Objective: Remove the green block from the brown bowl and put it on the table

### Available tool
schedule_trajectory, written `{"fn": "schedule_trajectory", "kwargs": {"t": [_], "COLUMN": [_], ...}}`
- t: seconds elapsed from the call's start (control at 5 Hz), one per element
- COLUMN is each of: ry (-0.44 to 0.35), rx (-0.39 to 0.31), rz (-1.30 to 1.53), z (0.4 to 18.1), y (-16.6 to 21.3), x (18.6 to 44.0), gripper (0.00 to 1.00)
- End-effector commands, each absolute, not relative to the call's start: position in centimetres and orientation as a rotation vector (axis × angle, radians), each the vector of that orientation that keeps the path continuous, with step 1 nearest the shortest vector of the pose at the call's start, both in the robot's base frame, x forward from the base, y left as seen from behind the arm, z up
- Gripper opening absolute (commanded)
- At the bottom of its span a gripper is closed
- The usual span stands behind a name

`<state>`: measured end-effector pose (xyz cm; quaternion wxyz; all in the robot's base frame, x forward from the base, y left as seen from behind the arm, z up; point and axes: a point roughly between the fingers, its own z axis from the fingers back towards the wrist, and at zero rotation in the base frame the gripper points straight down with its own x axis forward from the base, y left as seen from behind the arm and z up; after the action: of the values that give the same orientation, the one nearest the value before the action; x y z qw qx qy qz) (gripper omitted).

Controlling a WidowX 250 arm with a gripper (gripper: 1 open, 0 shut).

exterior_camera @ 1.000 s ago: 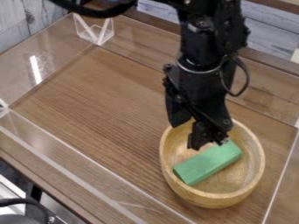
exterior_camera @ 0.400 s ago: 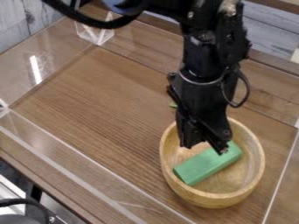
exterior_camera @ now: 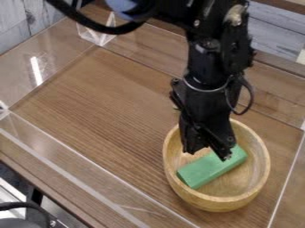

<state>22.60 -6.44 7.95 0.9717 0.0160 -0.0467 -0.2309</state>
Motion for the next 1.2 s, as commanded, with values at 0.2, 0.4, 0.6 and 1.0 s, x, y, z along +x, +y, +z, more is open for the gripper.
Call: {"fn": "schedule_trajectory", "kwargs": {"t": [0.2,0.4,0.6,1.0], "ry": [-0.133,-0.136,-0.124,-0.106], "rx": [0.040,0.047,0.043,0.041], "rz": [-0.538,-0.516,-0.517,-0.420], "z": [8.4,10.8,11.5,9.3], "y": [-5.1,-3.5,-3.1,-4.7], "x": [24.1,24.4,24.4,24.2], "gripper": [0.00,0.00,1.00,1.00]}}
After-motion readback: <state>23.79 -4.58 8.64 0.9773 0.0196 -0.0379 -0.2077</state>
